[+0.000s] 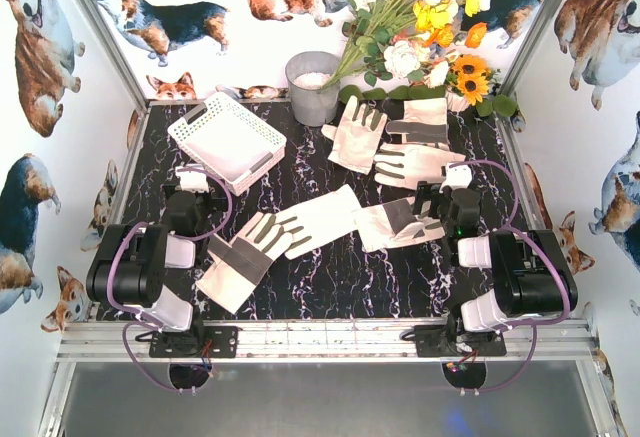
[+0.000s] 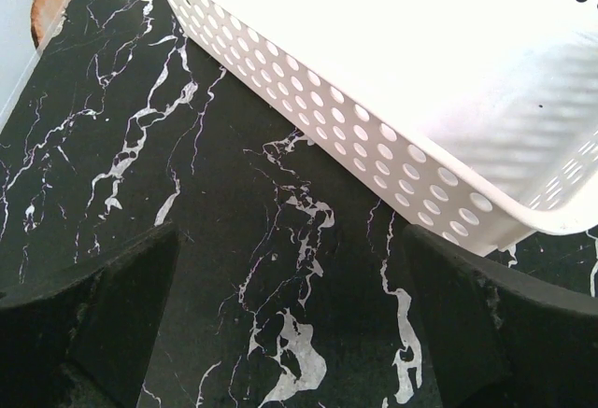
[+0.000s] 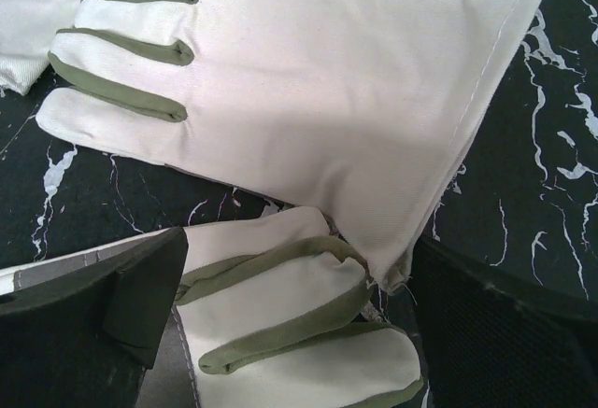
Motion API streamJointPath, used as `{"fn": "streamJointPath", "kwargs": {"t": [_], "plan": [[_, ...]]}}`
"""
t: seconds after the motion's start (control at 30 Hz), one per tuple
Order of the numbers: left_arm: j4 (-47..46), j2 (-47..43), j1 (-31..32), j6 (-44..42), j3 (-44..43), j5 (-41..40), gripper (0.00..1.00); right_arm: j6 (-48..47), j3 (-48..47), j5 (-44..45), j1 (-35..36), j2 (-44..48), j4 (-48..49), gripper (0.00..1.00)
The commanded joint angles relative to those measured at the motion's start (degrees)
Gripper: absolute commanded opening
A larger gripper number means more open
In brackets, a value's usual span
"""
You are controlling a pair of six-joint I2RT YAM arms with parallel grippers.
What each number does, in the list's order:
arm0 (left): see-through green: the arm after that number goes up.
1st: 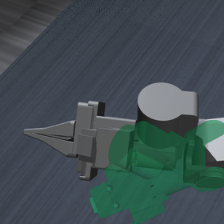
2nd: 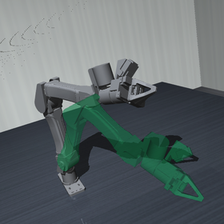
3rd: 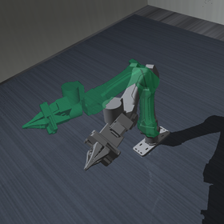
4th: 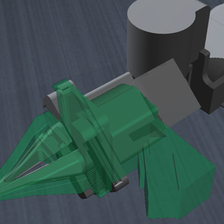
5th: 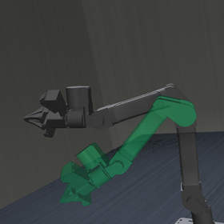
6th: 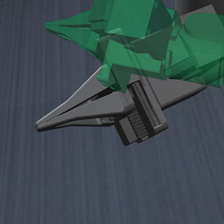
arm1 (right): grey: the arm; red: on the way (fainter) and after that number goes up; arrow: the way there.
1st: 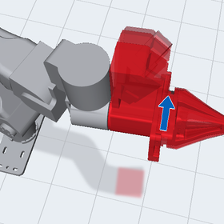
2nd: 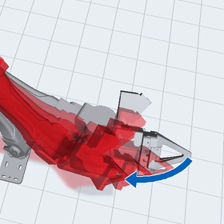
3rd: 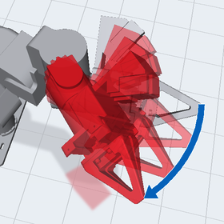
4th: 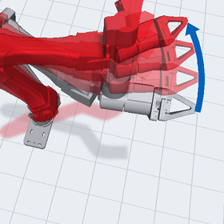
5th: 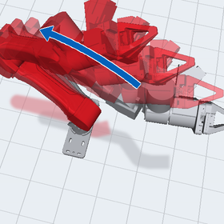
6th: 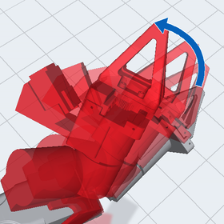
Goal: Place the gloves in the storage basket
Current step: Pick up the glove from the center of the board.
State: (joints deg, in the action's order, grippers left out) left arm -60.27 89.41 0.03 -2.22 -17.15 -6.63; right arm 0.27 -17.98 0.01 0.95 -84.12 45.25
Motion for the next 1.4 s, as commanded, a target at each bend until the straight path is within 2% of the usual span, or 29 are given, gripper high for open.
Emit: {"fn": "streamJointPath", "kwargs": {"t": [0.0,0.07,0.23,0.33,0.37,0.47,0.53,0.57,0.67,0.77,0.83,0.9,1.03,1.17,1.27,1.37], "plan": [[-1.15,-0.21,-0.33,0.62,-1.05,-1.53,1.0,-0.53,-0.52,-0.3,-0.25,0.26,4.07,1.0],[-1.53,-0.43,-0.27,0.77,-0.82,-1.91,1.0,-0.45,-0.53,-0.28,-0.2,0.16,4.26,1.0],[-2.25,-3.42,1.71,1.16,0.64,-9.74,1.0,0.17,-0.47,-1.4,-1.06,0.36,3.89,1.0],[1.01,-11.01,3.33,1.57,2.66,-14.86,1.0,2.07,1.86,6.55,-0.45,5.06,5.0,1.0],[5.36,-14.86,3.69,3.17,2.05,-16.13,1.0,2.8,1.19,9.53,-0.43,8.48,0.51,1.0],[33.55,-25.44,4.02,11.18,-4.88,-18.38,1.0,9.83,-6.23,15.74,-0.63,21.31,-22.34,1.0],[47.58,-29.85,3.93,16.24,-10.59,-16.3,1.0,15.39,-11.25,12.25,-2.4,25.83,-35.16,1.0],[51.22,-31.22,3.92,16.23,-12.32,-13.31,1.0,16.34,-12.72,8.04,-3.9,27.4,-38.47,1.0],[58.58,-33.99,3.93,14.41,-16.45,-6.73,1.0,19.24,-15.27,3.58,-4.29,30.02,-44.37,0.98],[65.94,-33.29,3.88,9.27,-21.36,-7.13,1.0,18.2,-23.1,-0.47,-1.54,29.05,-57.05,0.92],[67.87,-31.78,3.84,5.49,-23.01,-7.32,1.0,20.81,-29.41,2.08,1.43,26.92,-67.57,0.89],[68.06,-30.64,3.85,3.68,-22.92,-7.52,1.0,27.27,-34.24,1.39,2.26,24.64,-77.33,0.85],[65.33,-31.75,4.01,6.33,-20.14,-8.51,1.0,36.82,-36.78,-1.42,2.39,22.44,-90.46,0.85],[65.95,-32.16,4.18,6.56,-21.79,-7.64,1.0,40.97,-33.81,-1.62,2.39,23.12,-93.62,0.87],[70.11,-31.26,4.38,7.85,-25.21,-8.69,1.0,43.41,-30.63,-3.33,2.39,24.35,-93.14,0.86],[72.2,-31.81,5.67,7.22,-25.55,-12.38,1.0,45.34,-27.33,-5.22,2.39,26.01,-91.93,0.84]]}}
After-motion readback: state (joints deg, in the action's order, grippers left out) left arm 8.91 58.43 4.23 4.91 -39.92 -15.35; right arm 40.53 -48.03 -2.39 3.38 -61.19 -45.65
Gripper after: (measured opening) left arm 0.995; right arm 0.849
